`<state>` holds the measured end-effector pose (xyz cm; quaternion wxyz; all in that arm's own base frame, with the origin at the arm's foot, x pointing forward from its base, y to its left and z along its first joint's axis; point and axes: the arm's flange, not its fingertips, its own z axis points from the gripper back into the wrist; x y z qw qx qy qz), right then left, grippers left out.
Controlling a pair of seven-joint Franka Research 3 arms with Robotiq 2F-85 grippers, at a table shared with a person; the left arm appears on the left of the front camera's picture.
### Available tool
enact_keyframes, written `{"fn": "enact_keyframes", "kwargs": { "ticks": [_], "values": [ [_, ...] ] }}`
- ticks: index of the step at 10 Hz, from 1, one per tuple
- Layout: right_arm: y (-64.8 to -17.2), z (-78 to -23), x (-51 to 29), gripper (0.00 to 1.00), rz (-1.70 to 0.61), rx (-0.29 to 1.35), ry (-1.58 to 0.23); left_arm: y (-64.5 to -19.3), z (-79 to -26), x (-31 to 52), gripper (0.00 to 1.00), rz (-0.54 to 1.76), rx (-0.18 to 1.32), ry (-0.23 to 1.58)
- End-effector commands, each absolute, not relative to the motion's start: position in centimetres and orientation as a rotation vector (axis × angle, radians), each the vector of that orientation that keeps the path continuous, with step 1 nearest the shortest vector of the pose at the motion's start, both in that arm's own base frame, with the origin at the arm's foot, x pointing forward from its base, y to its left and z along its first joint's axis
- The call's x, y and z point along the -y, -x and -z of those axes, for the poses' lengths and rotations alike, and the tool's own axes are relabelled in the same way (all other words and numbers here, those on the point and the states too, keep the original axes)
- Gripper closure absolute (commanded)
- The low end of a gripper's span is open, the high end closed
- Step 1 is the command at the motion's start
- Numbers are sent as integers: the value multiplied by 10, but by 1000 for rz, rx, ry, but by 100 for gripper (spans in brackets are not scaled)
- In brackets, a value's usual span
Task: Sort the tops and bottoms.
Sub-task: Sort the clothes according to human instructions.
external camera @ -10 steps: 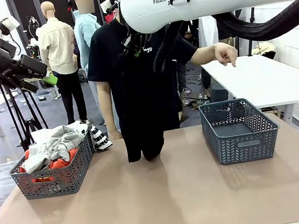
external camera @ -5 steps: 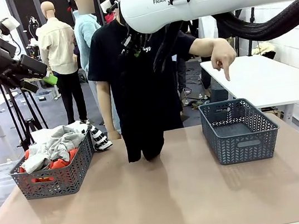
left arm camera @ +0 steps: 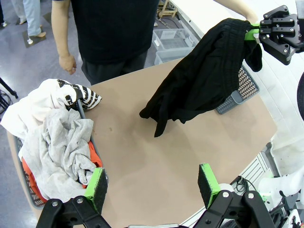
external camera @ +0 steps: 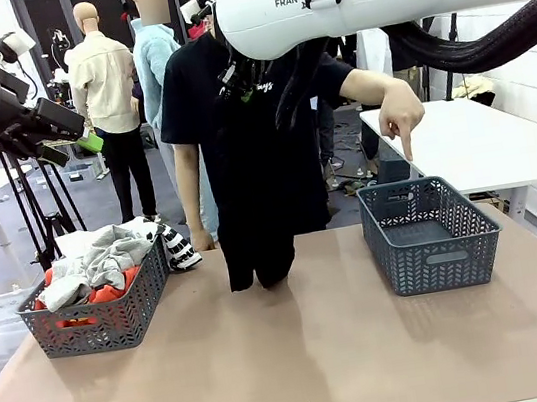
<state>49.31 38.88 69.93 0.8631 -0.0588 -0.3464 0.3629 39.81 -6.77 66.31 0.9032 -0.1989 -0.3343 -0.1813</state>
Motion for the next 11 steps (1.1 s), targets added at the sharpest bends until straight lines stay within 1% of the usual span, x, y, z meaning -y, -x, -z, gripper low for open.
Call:
{"fn": "enact_keyframes", "kwargs": {
  "ticks": [1,6,7,9,11],
  "values": [
    [-494,-702,-389,100,-764,734,123,-398,-663,68,0,368,694,425],
    [-493,-699,-389,100,-761,726,123,-398,-663,68,0,368,694,425],
    [-498,-722,-372,100,-719,751,161,-398,-663,68,0,368,694,425],
    [-509,-779,-314,100,-543,808,236,-398,-663,68,0,368,694,425],
    [-509,-817,-261,100,-395,859,302,-398,-663,68,0,368,694,425]
  ]
}}
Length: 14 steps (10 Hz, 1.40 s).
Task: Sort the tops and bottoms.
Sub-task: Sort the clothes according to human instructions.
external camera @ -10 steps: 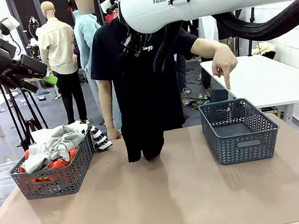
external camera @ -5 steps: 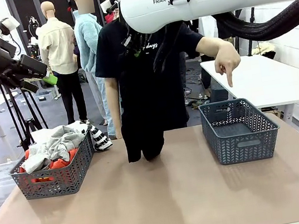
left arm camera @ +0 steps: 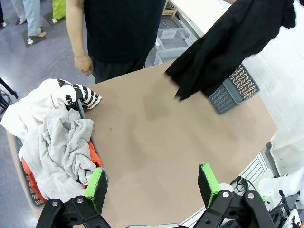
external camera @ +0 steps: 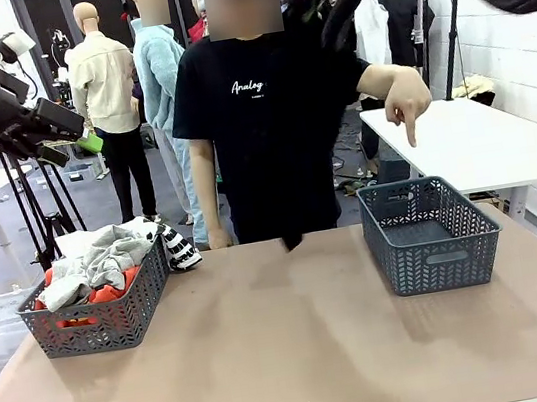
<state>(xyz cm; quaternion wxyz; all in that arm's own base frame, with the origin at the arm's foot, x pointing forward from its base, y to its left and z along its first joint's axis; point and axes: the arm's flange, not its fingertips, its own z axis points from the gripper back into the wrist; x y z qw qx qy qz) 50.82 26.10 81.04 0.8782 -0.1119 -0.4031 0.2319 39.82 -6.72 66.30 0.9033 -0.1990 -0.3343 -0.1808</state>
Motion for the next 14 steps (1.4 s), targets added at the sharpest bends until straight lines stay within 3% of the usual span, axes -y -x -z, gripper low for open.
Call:
{"fn": "enact_keyframes", "kwargs": {
  "ticks": [1,4,5,9,12,14],
  "values": [
    [-506,-829,-238,100,-360,855,337,-398,-663,68,0,368,694,425],
    [-507,-854,-175,100,-192,841,398,-398,-663,68,0,368,694,425],
    [-504,-844,-186,100,-320,837,358,-398,-663,68,0,368,694,425],
    [-505,-843,-182,100,-296,823,373,-398,-663,68,0,368,694,425],
    [-540,-768,-146,100,-225,672,406,-398,-663,68,0,368,694,425],
    [-539,-764,-131,100,-147,712,409,-398,-663,68,0,368,694,425]
  ]
}}
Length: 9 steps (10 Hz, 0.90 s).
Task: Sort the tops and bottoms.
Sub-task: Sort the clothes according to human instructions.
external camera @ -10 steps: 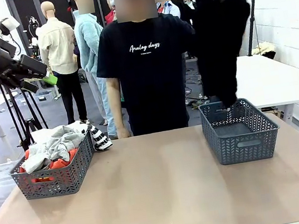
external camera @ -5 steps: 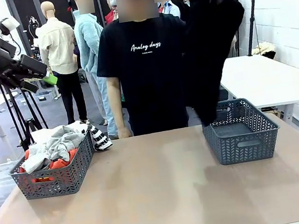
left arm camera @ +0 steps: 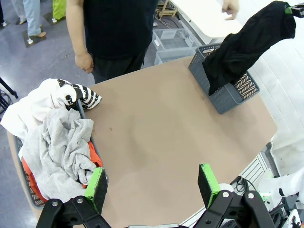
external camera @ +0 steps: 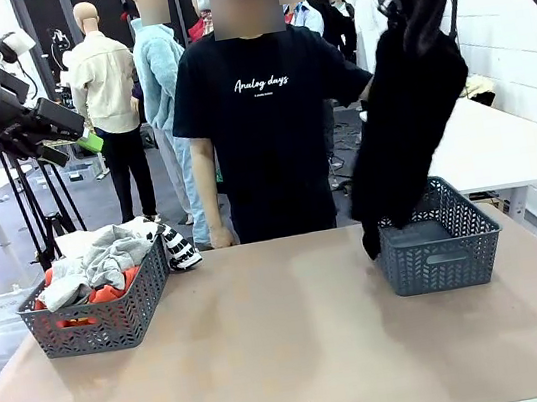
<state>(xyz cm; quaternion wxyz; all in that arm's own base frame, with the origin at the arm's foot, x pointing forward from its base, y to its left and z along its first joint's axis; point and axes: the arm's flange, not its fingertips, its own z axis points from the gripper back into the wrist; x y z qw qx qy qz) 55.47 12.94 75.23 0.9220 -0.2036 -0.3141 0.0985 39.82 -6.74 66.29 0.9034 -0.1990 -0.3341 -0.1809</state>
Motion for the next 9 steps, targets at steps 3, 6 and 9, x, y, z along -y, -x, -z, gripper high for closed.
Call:
{"fn": "enact_keyframes", "kwargs": {
  "ticks": [3,6,9],
  "values": [
    [-545,-763,-118,100,-65,730,478,-398,-663,68,0,368,694,425],
    [-547,-802,-102,100,30,823,494,-398,-663,68,0,368,694,425],
    [-550,-818,-99,100,42,834,499,-398,-663,68,0,368,694,425]
  ]
}}
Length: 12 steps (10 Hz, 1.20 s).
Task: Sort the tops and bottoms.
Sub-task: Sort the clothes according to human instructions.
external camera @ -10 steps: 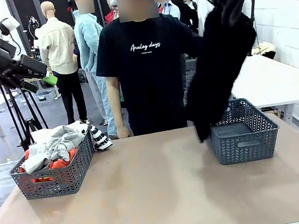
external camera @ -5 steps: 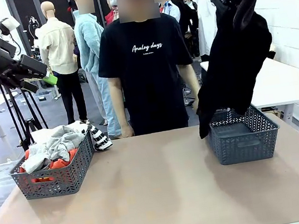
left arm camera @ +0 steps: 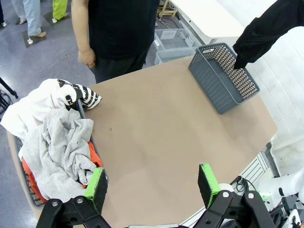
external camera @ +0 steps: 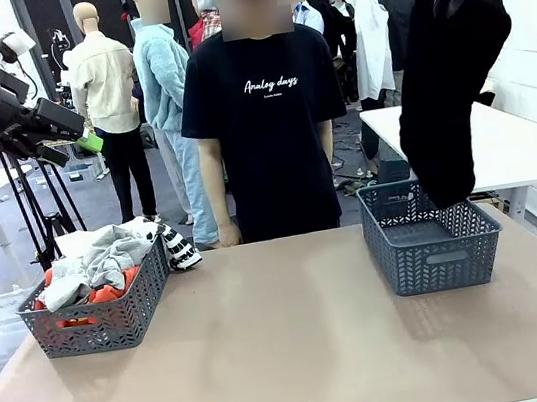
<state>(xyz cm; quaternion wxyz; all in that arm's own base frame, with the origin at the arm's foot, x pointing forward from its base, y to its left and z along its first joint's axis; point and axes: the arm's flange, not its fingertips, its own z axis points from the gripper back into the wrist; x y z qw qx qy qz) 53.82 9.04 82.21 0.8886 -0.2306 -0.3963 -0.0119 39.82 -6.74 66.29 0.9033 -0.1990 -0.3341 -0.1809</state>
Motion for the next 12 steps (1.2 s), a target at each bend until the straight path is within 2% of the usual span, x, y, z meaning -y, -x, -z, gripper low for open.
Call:
{"fn": "enact_keyframes", "kwargs": {
  "ticks": [1,4,6,8,9,12],
  "values": [
    [-556,-801,-104,100,8,787,470,-398,-663,68,0,368,694,425],
    [-564,-696,-138,100,-128,532,403,-398,-663,68,0,368,694,425],
    [-561,-655,-138,100,-123,433,403,-398,-663,68,0,368,694,425],
    [-560,-641,-134,100,-112,365,409,-398,-663,68,0,368,694,425],
    [-571,-633,-149,100,-120,418,404,-398,-663,68,0,368,694,425],
    [-571,-633,-149,100,-120,418,404,-398,-663,68,0,368,694,425]
  ]
}}
